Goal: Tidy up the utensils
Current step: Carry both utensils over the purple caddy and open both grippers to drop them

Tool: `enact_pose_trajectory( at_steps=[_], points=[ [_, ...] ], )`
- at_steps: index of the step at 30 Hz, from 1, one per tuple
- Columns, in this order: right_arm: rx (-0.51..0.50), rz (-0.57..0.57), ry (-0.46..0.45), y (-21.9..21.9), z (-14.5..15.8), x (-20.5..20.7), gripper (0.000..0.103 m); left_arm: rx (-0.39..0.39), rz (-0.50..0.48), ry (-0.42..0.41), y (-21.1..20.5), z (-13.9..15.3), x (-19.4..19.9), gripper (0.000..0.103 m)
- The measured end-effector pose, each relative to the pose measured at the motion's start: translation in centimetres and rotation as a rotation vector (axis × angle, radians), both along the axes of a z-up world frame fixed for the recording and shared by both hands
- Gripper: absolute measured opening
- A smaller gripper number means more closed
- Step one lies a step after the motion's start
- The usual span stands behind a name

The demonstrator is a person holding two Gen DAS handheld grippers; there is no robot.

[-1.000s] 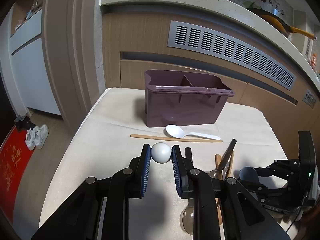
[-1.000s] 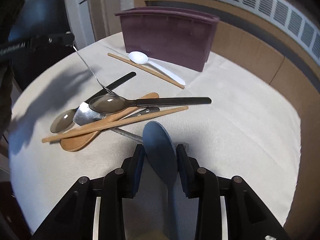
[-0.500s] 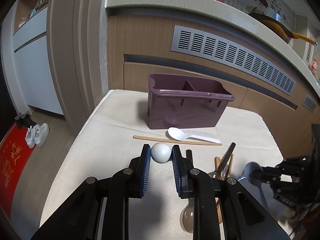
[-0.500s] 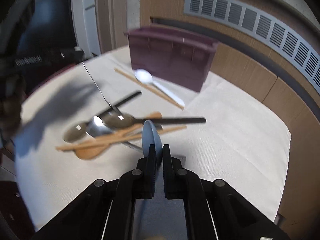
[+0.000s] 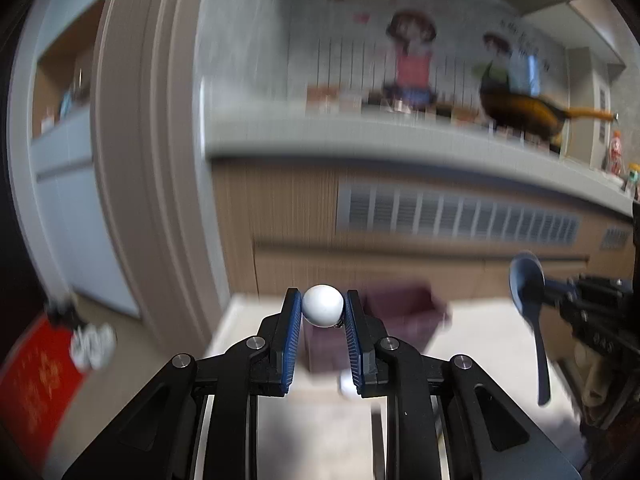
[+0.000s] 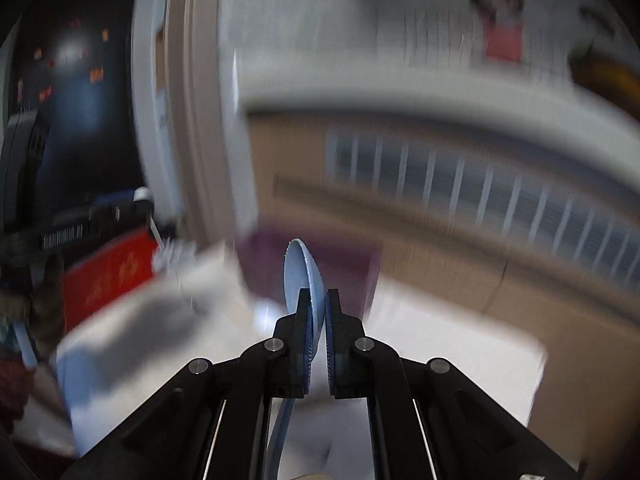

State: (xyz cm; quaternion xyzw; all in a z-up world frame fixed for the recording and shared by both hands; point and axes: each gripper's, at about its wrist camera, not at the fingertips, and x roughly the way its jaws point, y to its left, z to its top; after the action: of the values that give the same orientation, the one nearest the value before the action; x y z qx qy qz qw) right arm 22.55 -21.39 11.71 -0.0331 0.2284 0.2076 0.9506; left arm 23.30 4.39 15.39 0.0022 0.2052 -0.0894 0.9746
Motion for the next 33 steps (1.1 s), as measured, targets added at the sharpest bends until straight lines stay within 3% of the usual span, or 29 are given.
enact_pose_trajectory(
  at_steps=[4, 7, 13, 19, 21, 26, 29, 33],
  points=[
    [0.076, -0.063, -0.237, 0.9, 4.9, 2.9, 0.005, 0.026, 0.016, -0.092, -0.8, 3.2, 3.3, 0.022],
    [0.082, -0.090, -0.288, 2.1, 4.9, 5.8, 0.005, 0.013, 0.023, -0.080, -0.7, 2.7, 6.0, 0.023],
    [0.070, -0.146, -0.243, 3.4, 1.5, 11.8, 0.005, 0.008, 0.018, 0.002, -0.4, -1.5, 11.1, 0.022],
    [0.025, -0.167, -0.225, 3.5, -2.5, 14.8, 0.005, -0.006, -0.007, 0.063, -1.6, -5.0, 14.0, 0.022],
    [0.034, -0.148, -0.178, 3.3, -3.8, 15.5, 0.006, -0.013, -0.020, 0.078, -2.0, -5.9, 14.4, 0.022],
    [0.053, -0.044, 0.023, 2.2, -5.8, 15.2, 0.014, -0.108, -0.080, 0.140, -1.6, -6.9, 14.7, 0.024],
    [0.038, -0.064, 0.023, 1.3, -5.9, 13.0, 0.015, -0.163, -0.079, 0.175, -1.0, -6.9, 14.2, 0.034],
    [0.034, -0.057, 0.012, -0.1, -5.5, 9.3, 0.019, -0.228, -0.032, 0.159, 0.9, -6.6, 11.7, 0.049]
  ],
)
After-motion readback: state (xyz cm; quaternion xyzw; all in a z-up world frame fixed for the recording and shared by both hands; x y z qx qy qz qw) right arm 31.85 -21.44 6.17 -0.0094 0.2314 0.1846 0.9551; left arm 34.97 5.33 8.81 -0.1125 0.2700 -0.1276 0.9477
